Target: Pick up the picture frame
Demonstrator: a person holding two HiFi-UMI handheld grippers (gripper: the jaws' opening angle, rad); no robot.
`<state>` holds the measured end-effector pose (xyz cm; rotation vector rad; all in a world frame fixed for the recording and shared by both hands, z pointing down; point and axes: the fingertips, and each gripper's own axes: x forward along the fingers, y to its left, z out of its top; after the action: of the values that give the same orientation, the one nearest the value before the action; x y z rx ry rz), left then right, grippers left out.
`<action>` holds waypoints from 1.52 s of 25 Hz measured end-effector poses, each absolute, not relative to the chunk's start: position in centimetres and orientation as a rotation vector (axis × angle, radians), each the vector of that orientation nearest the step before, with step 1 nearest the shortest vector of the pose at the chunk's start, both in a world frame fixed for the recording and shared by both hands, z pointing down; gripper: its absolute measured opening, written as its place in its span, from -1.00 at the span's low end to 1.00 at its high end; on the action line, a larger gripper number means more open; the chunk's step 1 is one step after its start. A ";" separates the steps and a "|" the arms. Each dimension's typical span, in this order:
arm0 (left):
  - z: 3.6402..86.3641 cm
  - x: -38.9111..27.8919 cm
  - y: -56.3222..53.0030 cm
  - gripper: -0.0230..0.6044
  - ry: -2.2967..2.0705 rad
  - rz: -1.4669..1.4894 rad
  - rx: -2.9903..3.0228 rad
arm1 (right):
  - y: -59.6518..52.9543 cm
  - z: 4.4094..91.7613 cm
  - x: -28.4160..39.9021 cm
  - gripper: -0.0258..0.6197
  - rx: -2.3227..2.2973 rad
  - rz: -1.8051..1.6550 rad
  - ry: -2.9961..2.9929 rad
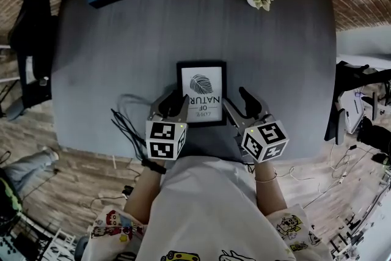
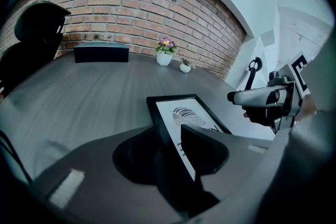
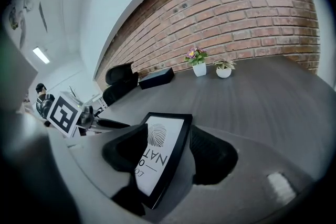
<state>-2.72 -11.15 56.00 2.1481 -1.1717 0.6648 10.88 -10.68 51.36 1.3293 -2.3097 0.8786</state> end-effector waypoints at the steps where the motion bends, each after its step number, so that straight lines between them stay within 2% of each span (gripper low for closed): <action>1: 56.3 -2.7 -11.1 -0.46 -1.171 0.667 2.140 | -10.6 51.6 10.8 -0.15 1.326 0.888 -2.308; 5: 56.9 -2.8 -11.0 -0.48 -1.175 0.682 2.120 | -10.6 52.3 10.7 -0.15 1.315 0.914 -2.302; 8: 57.3 -2.9 -11.1 -0.56 -1.189 0.697 2.103 | -10.6 52.6 10.7 -0.15 1.312 0.938 -2.303; 38: 57.9 -3.6 -11.8 -0.66 -1.172 0.498 1.903 | -10.7 54.1 10.6 -0.15 1.247 1.108 -2.301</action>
<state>-3.64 -11.79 57.87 1.9026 -1.1720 0.4981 10.65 -10.67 54.08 1.2472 -2.3014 1.1078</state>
